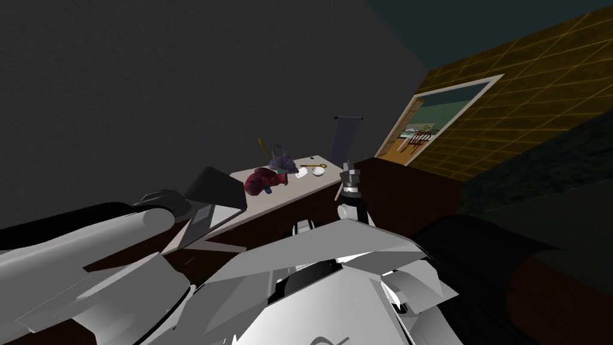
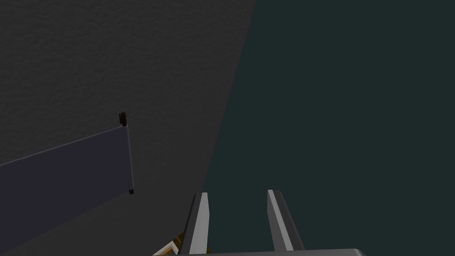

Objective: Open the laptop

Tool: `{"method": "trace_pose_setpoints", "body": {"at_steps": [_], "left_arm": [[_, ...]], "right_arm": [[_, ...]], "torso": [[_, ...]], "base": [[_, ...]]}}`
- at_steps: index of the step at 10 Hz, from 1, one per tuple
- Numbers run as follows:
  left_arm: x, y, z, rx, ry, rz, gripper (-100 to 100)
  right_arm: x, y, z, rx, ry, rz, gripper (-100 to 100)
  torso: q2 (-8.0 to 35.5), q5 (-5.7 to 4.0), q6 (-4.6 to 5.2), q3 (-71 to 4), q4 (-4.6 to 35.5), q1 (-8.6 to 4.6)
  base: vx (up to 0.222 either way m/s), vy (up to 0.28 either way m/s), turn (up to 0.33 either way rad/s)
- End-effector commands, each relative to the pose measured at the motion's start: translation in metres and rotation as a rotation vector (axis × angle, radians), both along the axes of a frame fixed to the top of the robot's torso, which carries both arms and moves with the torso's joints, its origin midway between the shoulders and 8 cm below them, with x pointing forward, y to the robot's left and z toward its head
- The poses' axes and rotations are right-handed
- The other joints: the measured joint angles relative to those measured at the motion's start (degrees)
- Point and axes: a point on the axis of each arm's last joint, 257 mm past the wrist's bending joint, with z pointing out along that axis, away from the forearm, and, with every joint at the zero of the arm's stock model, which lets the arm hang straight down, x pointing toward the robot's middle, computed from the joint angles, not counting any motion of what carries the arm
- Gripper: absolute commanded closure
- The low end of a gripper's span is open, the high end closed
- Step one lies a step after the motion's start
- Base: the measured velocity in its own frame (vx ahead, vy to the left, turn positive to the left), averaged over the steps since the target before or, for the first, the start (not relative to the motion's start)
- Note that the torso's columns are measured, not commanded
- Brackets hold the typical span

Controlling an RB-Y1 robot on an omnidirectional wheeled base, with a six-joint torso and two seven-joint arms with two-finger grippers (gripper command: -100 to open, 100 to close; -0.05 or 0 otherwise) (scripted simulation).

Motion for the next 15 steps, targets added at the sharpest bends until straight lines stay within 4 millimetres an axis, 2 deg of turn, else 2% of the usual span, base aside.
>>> {"method": "trace_pose_setpoints", "body": {"at_steps": [1,3,8,9,10,13,14,15], "left_arm": [[0.019,-0.006,-0.019,-0.085,-0.048,-0.018,100],[0.034,-0.013,-0.035,-0.156,-0.086,-0.030,100],[0.069,-0.034,-0.073,-0.338,-0.182,-0.051,100],[0.062,-0.024,-0.066,-0.307,-0.176,-0.046,100],[0.073,-0.029,-0.078,-0.346,-0.199,-0.055,100],[0.083,-0.035,-0.089,-0.382,-0.218,-0.064,100],[0.092,-0.042,-0.101,-0.423,-0.230,-0.071,100],[0.093,-0.042,-0.100,-0.419,-0.237,-0.071,100]], "right_arm": [[0.000,0.000,0.000,0.000,0.000,0.000,0],[0.000,0.000,0.000,0.000,0.000,0.000,0],[0.000,0.000,0.000,0.000,0.000,0.000,0],[0.000,0.000,0.000,0.000,0.000,0.000,0],[0.000,0.000,0.000,0.000,0.000,0.000,0],[0.000,0.000,0.000,0.000,0.000,0.000,0],[0.000,0.000,0.000,0.000,0.000,0.000,0],[0.000,0.000,0.000,0.000,0.000,0.000,0]], "torso": [[0.1,0.11,0.08,0.0,0.0,0.17],[0.1,0.31,-0.01,0.1,-0.1,0.54],[-0.3,0.25,0.20,-0.1,-0.2,0.32],[-0.2,0.30,0.16,-0.1,-0.2,0.37],[-0.2,0.09,0.06,-0.1,-0.1,0.10],[0.2,0.04,0.02,0.1,0.1,0.17],[0.2,0.01,-0.03,0.1,0.1,0.15],[0.2,0.04,-0.03,0.1,0.1,0.19]], "base": [[-0.098,0.106,0.044],[-0.107,0.115,0.039],[-0.081,0.107,0.061],[-0.050,0.056,0.009],[-0.055,0.045,0.048],[-0.047,0.057,0.008],[-0.051,0.056,0.027],[-0.044,0.045,0.006]]}}
